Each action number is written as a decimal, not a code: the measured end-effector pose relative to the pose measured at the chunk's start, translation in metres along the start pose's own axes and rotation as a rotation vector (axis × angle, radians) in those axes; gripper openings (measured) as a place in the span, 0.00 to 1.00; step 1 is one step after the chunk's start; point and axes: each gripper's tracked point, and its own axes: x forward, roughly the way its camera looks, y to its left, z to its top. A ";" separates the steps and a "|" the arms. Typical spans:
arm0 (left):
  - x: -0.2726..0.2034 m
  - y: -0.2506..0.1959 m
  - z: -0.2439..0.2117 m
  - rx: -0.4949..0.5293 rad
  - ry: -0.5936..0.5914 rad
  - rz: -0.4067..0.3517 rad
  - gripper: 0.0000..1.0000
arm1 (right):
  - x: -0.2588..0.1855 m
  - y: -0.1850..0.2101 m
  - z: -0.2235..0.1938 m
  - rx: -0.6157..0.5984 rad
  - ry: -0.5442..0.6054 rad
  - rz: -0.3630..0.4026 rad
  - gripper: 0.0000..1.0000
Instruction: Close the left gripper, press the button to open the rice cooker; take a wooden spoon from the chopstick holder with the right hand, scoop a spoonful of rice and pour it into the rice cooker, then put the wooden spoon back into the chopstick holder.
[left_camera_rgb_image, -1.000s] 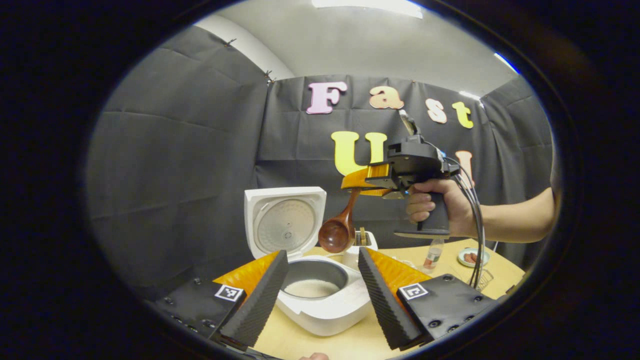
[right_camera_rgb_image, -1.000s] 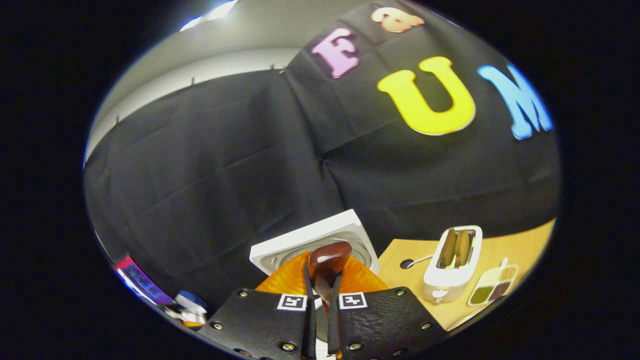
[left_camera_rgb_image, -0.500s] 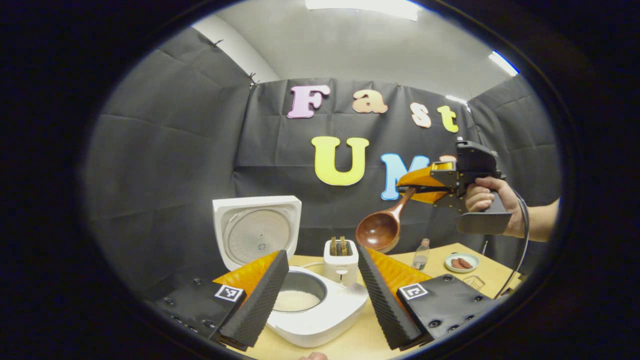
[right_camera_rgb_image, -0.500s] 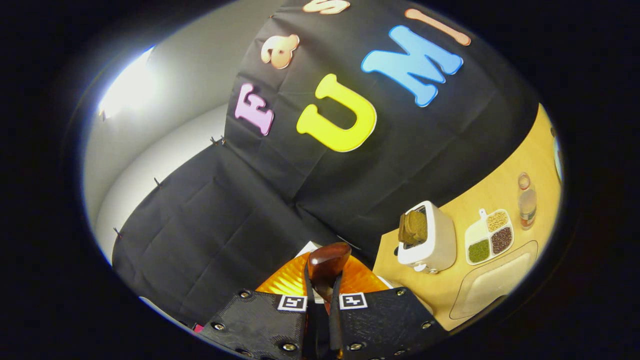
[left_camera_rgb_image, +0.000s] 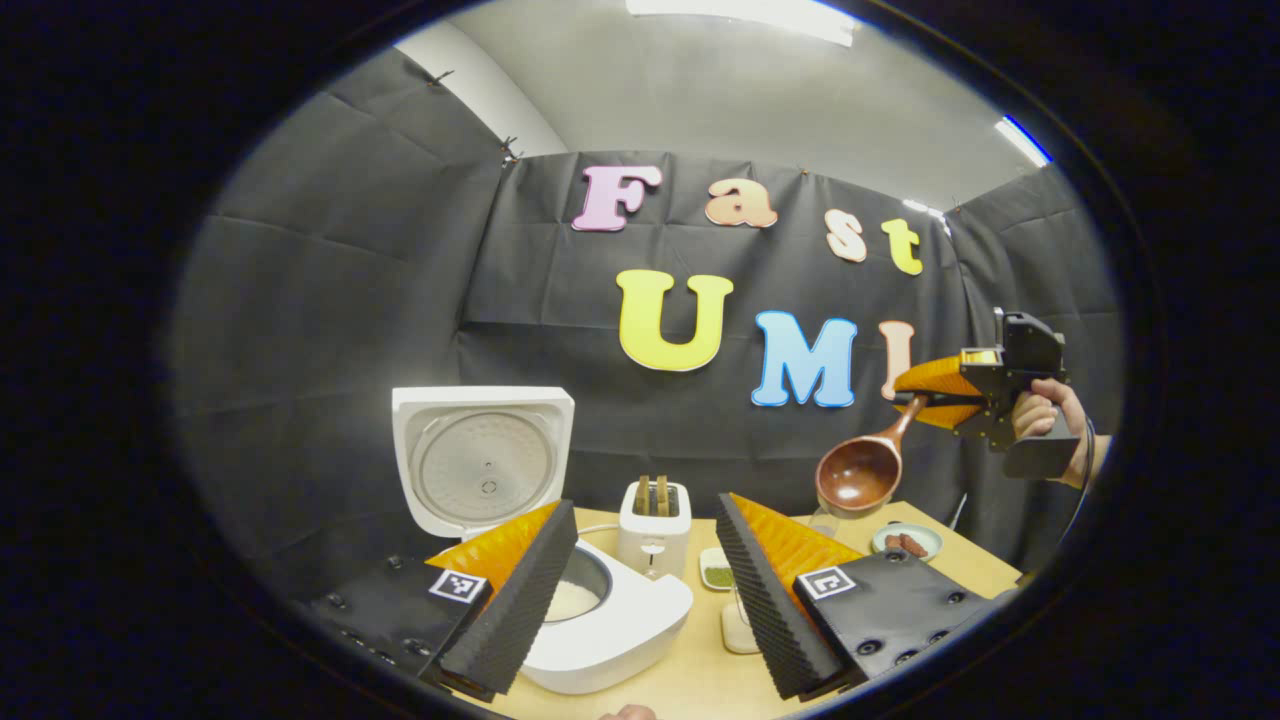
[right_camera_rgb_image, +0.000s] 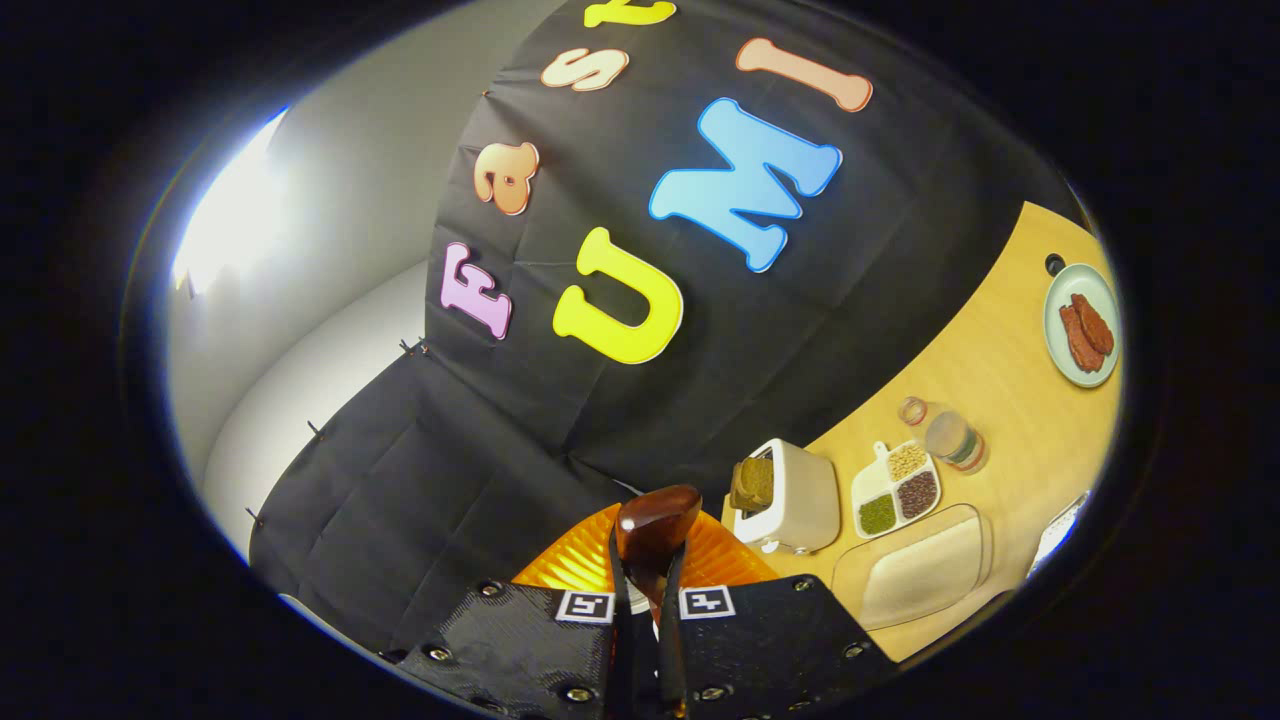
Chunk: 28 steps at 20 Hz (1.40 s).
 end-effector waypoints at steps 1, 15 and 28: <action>0.002 -0.005 0.004 0.000 -0.004 -0.004 0.98 | -0.008 -0.008 0.005 0.000 -0.010 -0.014 0.09; 0.022 -0.051 0.049 0.011 -0.024 -0.053 0.97 | -0.096 -0.107 0.058 -0.078 -0.159 -0.243 0.09; 0.035 -0.078 0.039 0.055 0.004 -0.068 0.97 | -0.114 -0.226 0.041 -0.357 -0.099 -0.624 0.09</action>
